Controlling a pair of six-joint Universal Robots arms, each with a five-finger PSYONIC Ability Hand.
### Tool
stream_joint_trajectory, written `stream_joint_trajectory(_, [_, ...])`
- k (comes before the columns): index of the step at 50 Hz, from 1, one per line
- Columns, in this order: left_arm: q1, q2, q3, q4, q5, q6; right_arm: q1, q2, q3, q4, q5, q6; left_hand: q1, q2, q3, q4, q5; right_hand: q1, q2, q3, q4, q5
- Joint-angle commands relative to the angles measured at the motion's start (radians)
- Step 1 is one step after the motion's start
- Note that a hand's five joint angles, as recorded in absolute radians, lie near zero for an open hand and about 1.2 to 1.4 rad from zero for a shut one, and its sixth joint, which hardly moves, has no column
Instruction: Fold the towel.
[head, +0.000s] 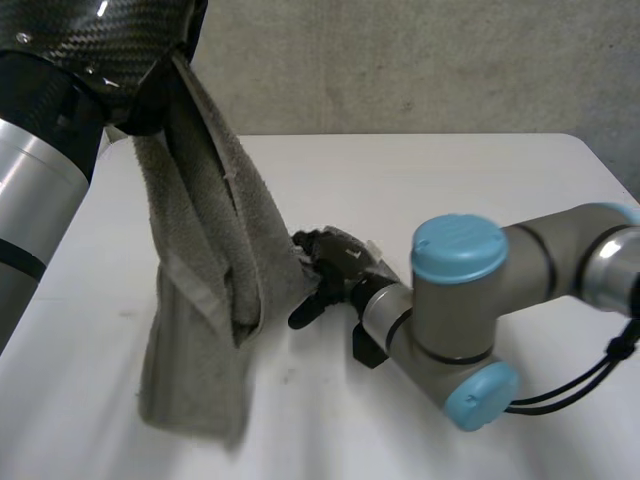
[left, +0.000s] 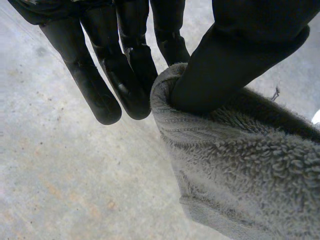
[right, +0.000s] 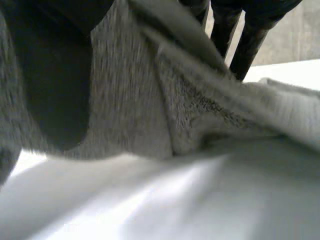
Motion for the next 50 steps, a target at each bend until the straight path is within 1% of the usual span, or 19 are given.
stream_joint_trajectory(1, [0.004,0.003,0.019,0.001,-0.009,-0.014,0.034,0.038,-0.034,-0.014,0.025,-0.013,0.234,0.180,0.181,0.179,0.204,1.107,1.072,1.068,1.066,1.070])
stream_joint_trajectory(5, [0.015,0.003,0.006,0.002,-0.009,-0.014,0.004,-0.036,-0.005,-0.036,0.066,-0.023,0.234,0.180,0.181,0.179,0.204,1.109,1.074,1.070,1.068,1.072])
stream_joint_trajectory(7, [0.050,0.005,-0.013,-0.002,-0.008,-0.014,-0.079,-0.189,0.059,-0.034,0.091,-0.065,0.234,0.180,0.181,0.179,0.204,1.109,1.074,1.070,1.068,1.072])
stream_joint_trajectory(8, [0.050,0.005,-0.013,-0.002,-0.008,-0.014,-0.079,-0.189,0.060,-0.034,0.091,-0.066,0.234,0.180,0.181,0.179,0.204,1.109,1.074,1.070,1.068,1.072])
stream_joint_trajectory(10, [0.106,0.011,-0.047,-0.001,-0.004,-0.017,-0.214,-0.322,0.105,-0.019,0.062,-0.172,0.234,0.180,0.181,0.179,0.204,1.109,1.074,1.070,1.068,1.072])
stream_joint_trajectory(11, [0.107,0.011,-0.047,-0.001,-0.004,-0.017,-0.214,-0.323,0.106,-0.019,0.062,-0.173,0.234,0.180,0.181,0.179,0.204,1.109,1.074,1.070,1.068,1.072])
stream_joint_trajectory(13, [0.165,0.015,-0.090,-0.001,0.005,-0.020,-0.306,-0.393,0.107,0.052,-0.013,-0.298,0.234,0.180,0.181,0.179,0.204,1.109,1.074,1.070,1.068,1.072])
stream_joint_trajectory(21, [0.189,0.011,-0.185,0.008,0.012,-0.028,-0.340,-0.468,-0.069,0.327,-0.141,-0.431,0.234,0.180,0.181,0.179,0.204,1.109,1.074,1.070,1.068,1.072])
stream_joint_trajectory(24, [0.186,0.000,-0.216,0.010,0.012,-0.030,-0.358,-0.435,-0.146,0.401,-0.165,-0.444,0.234,0.180,0.181,0.179,0.204,1.109,1.074,1.070,1.068,1.072])
stream_joint_trajectory(27, [0.185,-0.018,-0.269,0.014,0.015,-0.051,-0.354,-0.265,-0.253,0.493,-0.172,-0.536,0.234,0.180,0.181,0.179,0.204,1.109,1.074,1.070,1.068,1.072])
stream_joint_trajectory(28, [0.185,-0.018,-0.270,0.014,0.015,-0.051,-0.354,-0.265,-0.253,0.493,-0.172,-0.536,0.234,0.180,0.181,0.179,0.204,1.109,1.074,1.070,1.068,1.072])
stream_joint_trajectory(33, [0.183,-0.148,-0.310,0.057,0.031,-0.109,-0.348,-0.014,-0.402,0.610,-0.115,-0.723,0.234,0.180,0.181,0.179,0.204,1.109,1.074,1.070,1.068,1.072])
stream_joint_trajectory(37, [0.183,-0.233,-0.303,0.063,0.032,-0.119,-0.348,0.081,-0.450,0.619,-0.049,-0.762,0.234,0.180,0.181,0.179,0.204,1.109,1.074,1.070,1.068,1.072])
stream_joint_trajectory(38, [0.185,-0.271,-0.294,0.067,0.032,-0.120,-0.346,0.117,-0.469,0.619,-0.018,-0.774,0.234,0.180,0.181,0.179,0.204,0.840,0.804,0.801,0.798,0.802])
stream_joint_trajectory(39, [0.186,-0.303,-0.284,0.071,0.032,-0.120,-0.340,0.142,-0.485,0.617,0.008,-0.779,0.234,0.180,0.181,0.179,0.204,0.430,0.395,0.391,0.389,0.393])
stream_joint_trajectory(40, [0.186,-0.304,-0.283,0.071,0.032,-0.120,-0.340,0.142,-0.485,0.617,0.008,-0.779,0.234,0.180,0.181,0.179,0.204,0.426,0.391,0.387,0.385,0.389])
stream_joint_trajectory(42, [0.194,-0.359,-0.254,0.083,0.032,-0.120,-0.322,0.151,-0.509,0.602,0.063,-0.782,0.234,0.180,0.181,0.179,0.204,-0.071,-0.106,-0.110,-0.112,-0.108])
stream_joint_trajectory(45, [0.196,-0.382,-0.241,0.088,0.032,-0.120,-0.314,0.139,-0.514,0.588,0.082,-0.774,0.234,0.180,0.181,0.179,0.204,-0.113,-0.148,-0.152,-0.154,-0.150])
stream_joint_trajectory(50, [0.203,-0.405,-0.204,0.088,0.032,-0.120,-0.303,-0.042,-0.421,0.506,0.089,-0.754,0.234,0.180,0.181,0.179,0.204,-0.113,-0.148,-0.152,-0.154,-0.150])
